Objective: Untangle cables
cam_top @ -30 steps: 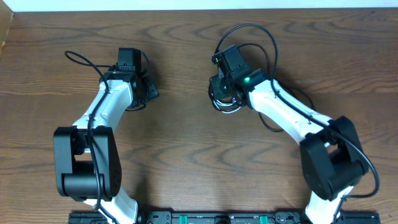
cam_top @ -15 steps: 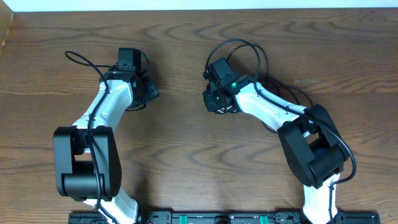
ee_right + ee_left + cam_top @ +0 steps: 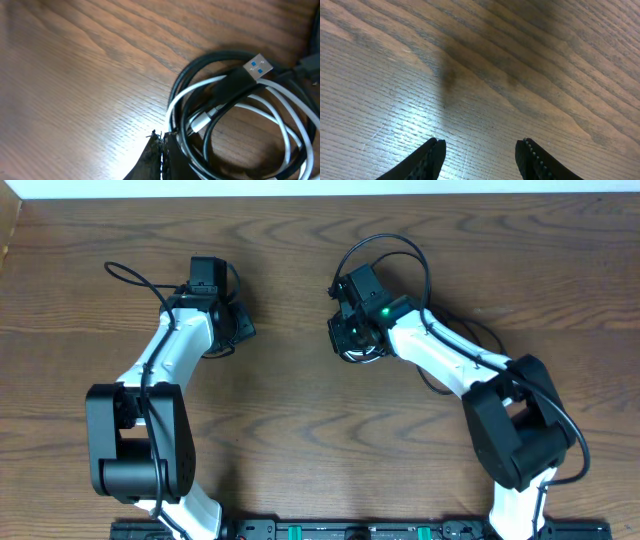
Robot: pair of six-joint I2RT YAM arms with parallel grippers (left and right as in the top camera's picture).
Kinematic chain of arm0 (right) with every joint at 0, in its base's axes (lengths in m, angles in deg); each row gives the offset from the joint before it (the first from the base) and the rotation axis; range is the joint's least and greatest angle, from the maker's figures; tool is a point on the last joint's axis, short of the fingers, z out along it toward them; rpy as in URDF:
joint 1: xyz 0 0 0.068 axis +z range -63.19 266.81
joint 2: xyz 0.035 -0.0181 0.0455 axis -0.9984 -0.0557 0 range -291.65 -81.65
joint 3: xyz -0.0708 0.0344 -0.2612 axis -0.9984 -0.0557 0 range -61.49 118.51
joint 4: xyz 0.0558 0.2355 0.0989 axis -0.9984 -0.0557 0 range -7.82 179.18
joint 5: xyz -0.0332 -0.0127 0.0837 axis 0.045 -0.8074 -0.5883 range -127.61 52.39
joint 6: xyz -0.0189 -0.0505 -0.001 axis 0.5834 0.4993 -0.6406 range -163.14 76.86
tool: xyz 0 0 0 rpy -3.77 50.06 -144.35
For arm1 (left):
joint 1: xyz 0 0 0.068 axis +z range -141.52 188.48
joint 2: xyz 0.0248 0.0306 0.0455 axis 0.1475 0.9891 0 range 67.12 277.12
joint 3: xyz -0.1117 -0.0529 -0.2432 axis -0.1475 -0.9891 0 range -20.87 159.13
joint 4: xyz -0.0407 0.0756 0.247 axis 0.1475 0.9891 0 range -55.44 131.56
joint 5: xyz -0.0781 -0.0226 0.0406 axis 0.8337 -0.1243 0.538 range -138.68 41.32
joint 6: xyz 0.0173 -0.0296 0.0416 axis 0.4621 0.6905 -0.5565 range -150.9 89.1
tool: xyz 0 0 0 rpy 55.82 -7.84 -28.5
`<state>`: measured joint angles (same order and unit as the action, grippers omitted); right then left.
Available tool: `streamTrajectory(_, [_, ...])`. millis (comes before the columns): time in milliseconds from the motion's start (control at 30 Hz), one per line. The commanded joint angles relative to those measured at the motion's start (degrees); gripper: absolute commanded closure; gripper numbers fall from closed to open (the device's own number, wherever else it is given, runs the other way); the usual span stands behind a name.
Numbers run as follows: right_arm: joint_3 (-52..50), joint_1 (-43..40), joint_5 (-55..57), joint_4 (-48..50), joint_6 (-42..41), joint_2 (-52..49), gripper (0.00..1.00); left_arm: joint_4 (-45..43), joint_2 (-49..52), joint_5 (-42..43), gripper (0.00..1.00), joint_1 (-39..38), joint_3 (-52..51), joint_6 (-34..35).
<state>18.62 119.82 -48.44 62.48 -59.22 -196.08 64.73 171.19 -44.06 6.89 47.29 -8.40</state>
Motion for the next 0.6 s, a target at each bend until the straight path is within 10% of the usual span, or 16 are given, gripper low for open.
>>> streamTrajectory(0, [0.7, 0.0, -2.2, 0.1, 0.1, 1.7, 0.99, 0.1, 0.5, 0.1, 0.5, 0.2, -0.3, -0.3])
streamTrajectory(133, [0.7, -0.2, -4.0, 0.2, 1.8, 1.7, 0.97, 0.1, 0.5, 0.2, 0.5, 0.2, -0.3, -0.3])
streamTrajectory(200, [0.7, -0.4, -1.3, 0.0, 2.0, 1.7, 0.68, 0.1, 0.5, 0.2, 0.5, 0.2, -0.3, -0.3])
streamTrajectory(567, [0.6, 0.4, 2.9, -4.2, 6.6, 1.6, 0.57, 0.1, 0.5, 0.2, 0.5, 0.2, -0.3, -0.3])
